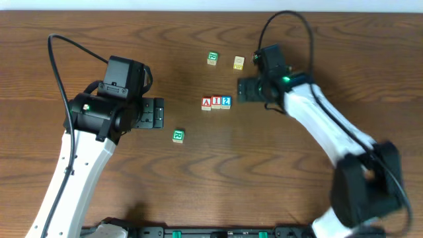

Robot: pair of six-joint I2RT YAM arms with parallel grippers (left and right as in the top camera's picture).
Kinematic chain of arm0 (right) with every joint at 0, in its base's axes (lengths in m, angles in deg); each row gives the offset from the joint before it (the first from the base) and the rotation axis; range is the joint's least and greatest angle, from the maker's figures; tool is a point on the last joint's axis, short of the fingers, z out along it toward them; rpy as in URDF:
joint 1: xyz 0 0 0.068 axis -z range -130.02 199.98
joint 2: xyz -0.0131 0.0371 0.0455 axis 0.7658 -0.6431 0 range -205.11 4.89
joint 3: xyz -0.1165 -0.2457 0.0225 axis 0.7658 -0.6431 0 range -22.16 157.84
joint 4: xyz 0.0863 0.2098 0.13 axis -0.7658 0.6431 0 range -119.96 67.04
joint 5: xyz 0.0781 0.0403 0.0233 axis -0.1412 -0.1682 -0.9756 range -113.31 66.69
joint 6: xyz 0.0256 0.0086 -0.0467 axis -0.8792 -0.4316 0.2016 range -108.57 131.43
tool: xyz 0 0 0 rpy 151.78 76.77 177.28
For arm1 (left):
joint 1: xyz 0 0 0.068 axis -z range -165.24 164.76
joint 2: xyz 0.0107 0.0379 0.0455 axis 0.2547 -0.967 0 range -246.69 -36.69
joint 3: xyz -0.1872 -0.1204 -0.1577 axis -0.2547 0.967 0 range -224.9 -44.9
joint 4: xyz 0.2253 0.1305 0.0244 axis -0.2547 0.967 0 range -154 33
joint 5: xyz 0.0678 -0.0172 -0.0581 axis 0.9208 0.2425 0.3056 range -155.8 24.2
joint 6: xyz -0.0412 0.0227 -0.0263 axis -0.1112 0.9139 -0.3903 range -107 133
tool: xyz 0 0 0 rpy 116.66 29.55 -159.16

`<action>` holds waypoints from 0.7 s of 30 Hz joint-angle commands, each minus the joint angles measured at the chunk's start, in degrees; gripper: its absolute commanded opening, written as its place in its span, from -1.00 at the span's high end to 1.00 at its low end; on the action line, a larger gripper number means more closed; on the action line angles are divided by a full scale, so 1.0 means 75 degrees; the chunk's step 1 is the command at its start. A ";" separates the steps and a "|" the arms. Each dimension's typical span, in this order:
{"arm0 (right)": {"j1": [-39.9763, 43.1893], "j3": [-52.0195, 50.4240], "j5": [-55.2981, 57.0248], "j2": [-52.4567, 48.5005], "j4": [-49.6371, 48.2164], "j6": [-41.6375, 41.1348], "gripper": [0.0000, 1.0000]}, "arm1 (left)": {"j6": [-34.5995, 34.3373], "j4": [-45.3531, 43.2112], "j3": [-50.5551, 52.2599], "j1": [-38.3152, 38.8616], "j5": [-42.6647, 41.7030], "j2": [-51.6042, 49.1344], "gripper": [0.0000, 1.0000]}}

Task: Spell out Ai2

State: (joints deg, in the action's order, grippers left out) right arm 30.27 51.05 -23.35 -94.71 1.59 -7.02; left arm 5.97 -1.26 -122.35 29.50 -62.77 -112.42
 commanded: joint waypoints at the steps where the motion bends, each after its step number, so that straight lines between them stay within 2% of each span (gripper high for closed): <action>1: 0.0312 -0.0921 0.0061 0.1119 -0.0866 0.0568 -0.99 | 0.0085 0.0015 -0.0073 0.0000 0.0050 0.0085 -0.91; 4: 0.0353 -0.2471 -0.0769 0.2463 -0.2320 0.3165 -0.98 | 0.0085 0.0015 -0.0073 0.0000 0.0050 0.0085 -0.91; 7: 0.0385 -0.3730 -0.0863 0.3786 -0.3185 0.4197 -0.99 | 0.0085 0.0015 -0.0073 0.0000 0.0050 0.0085 -0.91; 10: 0.0746 -0.5071 -0.1046 0.5339 -0.4418 0.4179 -0.99 | 0.0085 0.0015 -0.0073 0.0000 0.0050 0.0085 -0.91; 14: 0.1719 -0.6540 -0.2060 0.7230 -0.5461 0.3888 -0.99 | 0.0085 0.0015 -0.0073 0.0000 0.0050 0.0085 -0.91; 17: 0.2046 -0.7163 -0.2139 0.8227 -0.5581 0.3695 -0.98 | 0.0085 0.0015 -0.0073 0.0000 0.0050 0.0085 -0.91; 21: 0.2139 -0.8276 -0.2107 0.9320 -0.7417 0.3695 -0.98 | 0.0085 0.0015 -0.0073 0.0000 0.0050 0.0085 -0.91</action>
State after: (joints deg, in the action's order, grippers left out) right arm 45.79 -7.92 -37.69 -27.91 -50.16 21.32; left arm 5.97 -1.19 -122.33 29.50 -62.77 -112.31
